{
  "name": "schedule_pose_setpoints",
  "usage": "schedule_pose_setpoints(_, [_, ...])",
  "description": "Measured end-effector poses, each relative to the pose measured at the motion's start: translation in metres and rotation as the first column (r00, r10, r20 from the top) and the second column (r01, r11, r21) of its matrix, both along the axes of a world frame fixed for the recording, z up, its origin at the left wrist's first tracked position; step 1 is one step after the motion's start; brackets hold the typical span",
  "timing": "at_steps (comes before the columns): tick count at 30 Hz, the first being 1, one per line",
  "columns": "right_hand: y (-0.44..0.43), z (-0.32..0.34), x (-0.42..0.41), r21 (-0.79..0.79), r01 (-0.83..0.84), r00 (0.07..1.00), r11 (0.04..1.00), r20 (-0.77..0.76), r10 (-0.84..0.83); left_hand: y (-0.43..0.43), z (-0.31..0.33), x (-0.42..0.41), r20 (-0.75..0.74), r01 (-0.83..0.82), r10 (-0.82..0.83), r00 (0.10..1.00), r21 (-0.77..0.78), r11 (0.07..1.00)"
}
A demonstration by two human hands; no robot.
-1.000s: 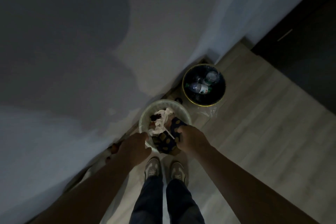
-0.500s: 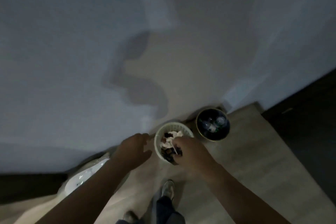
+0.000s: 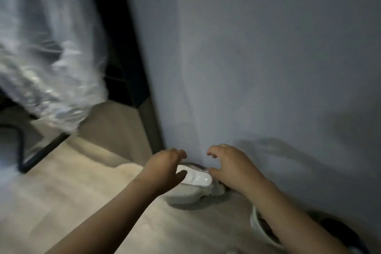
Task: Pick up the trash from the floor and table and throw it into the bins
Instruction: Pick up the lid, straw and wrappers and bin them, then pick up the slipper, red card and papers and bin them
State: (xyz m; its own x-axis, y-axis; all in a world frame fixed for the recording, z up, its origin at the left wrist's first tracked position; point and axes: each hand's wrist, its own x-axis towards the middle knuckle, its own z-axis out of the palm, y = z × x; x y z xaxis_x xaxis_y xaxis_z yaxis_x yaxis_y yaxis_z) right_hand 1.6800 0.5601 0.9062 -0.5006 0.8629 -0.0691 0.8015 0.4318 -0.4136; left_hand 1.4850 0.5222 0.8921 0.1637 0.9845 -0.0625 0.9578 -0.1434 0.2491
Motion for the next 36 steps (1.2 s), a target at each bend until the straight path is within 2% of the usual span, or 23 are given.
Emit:
schedule_pose_setpoints(3, [-0.039,0.022,-0.081,0.023,-0.165,0.986,0.986,-0.025,0.165,-0.075,0.024,-0.079,-0.026,-0.173,0.173,0.985,0.024,0.985])
schedule_pose_setpoints(6, [-0.086,0.041,-0.171,0.061,-0.356,0.934,0.932,0.010,0.356,-0.164,0.044,-0.156,-0.030,-0.389,0.391,0.920,0.054,0.920])
schedule_pose_setpoints(11, [-0.157,0.060,-0.298,0.113,-0.599,0.799,0.793,0.024,0.600,-0.286,0.058,-0.237,0.019,-0.651,0.651,0.759,0.077,0.756])
schedule_pose_setpoints(15, [-0.204,0.068,-0.383,0.123,-0.739,0.672,0.662,0.071,0.737,-0.354,0.063,-0.287,0.063,-0.788,0.786,0.615,0.059,0.613])
schedule_pose_setpoints(19, [-0.235,0.069,-0.464,0.148,-0.820,0.569,0.553,0.108,0.815,-0.398,0.067,-0.345,0.067,-0.865,0.862,0.502,0.074,0.497])
schedule_pose_setpoints(23, [-0.245,0.065,-0.548,0.159,-0.857,0.507,0.489,0.096,0.857,-0.417,0.067,-0.410,0.046,-0.908,0.907,0.418,0.066,0.415])
schedule_pose_setpoints(30, [-0.230,0.072,-0.697,0.157,-0.883,0.456,0.442,0.069,0.887,-0.410,0.079,-0.542,-0.003,-0.938,0.940,0.342,0.053,0.342])
schedule_pose_setpoints(36, [-0.223,0.070,-0.810,0.140,-0.900,0.423,0.412,0.058,0.904,-0.400,0.080,-0.641,0.014,-0.954,0.955,0.298,0.034,0.297])
